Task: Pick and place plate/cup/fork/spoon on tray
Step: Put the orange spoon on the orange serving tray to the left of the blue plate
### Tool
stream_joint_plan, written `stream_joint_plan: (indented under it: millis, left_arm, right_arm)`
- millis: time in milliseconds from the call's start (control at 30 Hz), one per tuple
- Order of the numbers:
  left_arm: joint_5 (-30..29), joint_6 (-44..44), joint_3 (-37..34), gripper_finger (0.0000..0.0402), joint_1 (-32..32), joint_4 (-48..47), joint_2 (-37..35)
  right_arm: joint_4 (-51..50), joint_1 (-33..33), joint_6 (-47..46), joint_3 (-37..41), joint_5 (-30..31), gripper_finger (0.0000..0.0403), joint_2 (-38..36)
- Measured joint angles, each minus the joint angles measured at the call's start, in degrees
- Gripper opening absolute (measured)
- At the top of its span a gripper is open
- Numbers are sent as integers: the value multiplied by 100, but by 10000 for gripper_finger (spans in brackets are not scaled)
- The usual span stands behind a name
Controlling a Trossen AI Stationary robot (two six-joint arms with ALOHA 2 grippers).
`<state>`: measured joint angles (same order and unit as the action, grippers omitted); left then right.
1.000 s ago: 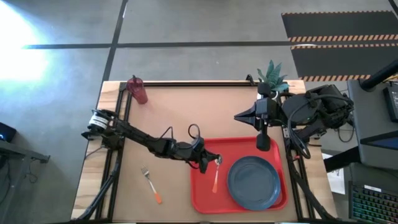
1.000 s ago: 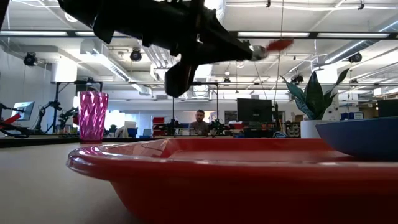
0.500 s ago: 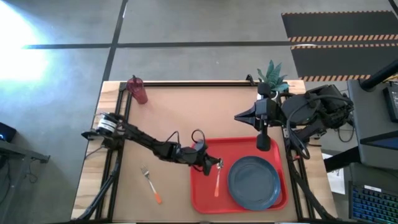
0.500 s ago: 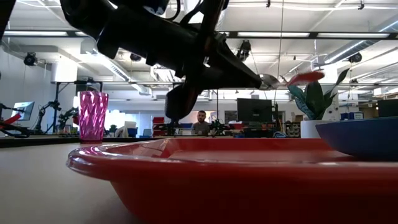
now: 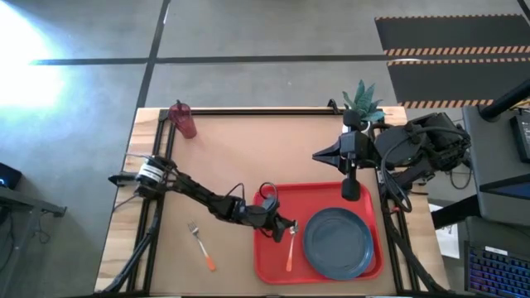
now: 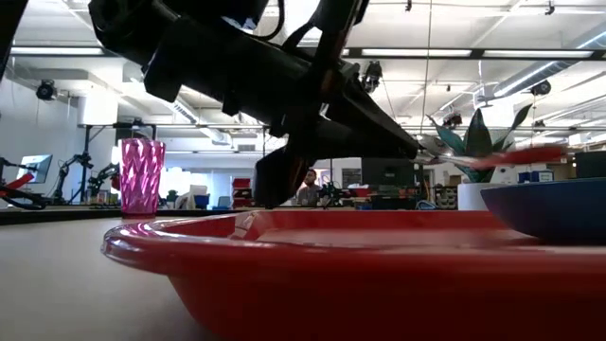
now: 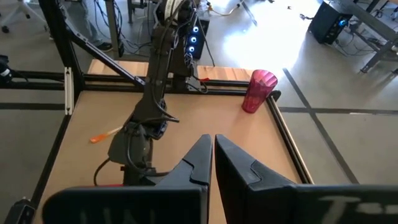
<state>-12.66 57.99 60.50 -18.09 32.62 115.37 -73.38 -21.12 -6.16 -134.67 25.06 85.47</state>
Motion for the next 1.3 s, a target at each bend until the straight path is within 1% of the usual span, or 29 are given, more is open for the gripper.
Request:
stream_joint_plan:
  millis: [333, 1000, 1133, 1233, 1300]
  left_arm:
    - [76, 23, 105, 0, 1, 8, 309]
    - [60, -133, 141, 0, 23, -37, 315]
    - [177, -159, 141, 0, 23, -36, 315]
    - [217, -189, 141, 8, 23, -13, 315]
    - [247, -189, 141, 23, 23, -13, 315]
  right_arm:
    - [0, 0, -86, 0, 0, 9, 0]
    - [2, 0, -78, 0, 0, 9, 2]
    - [2, 0, -74, 0, 0, 9, 2]
    - [2, 0, -71, 0, 0, 9, 2]
    - [2, 0, -71, 0, 0, 9, 2]
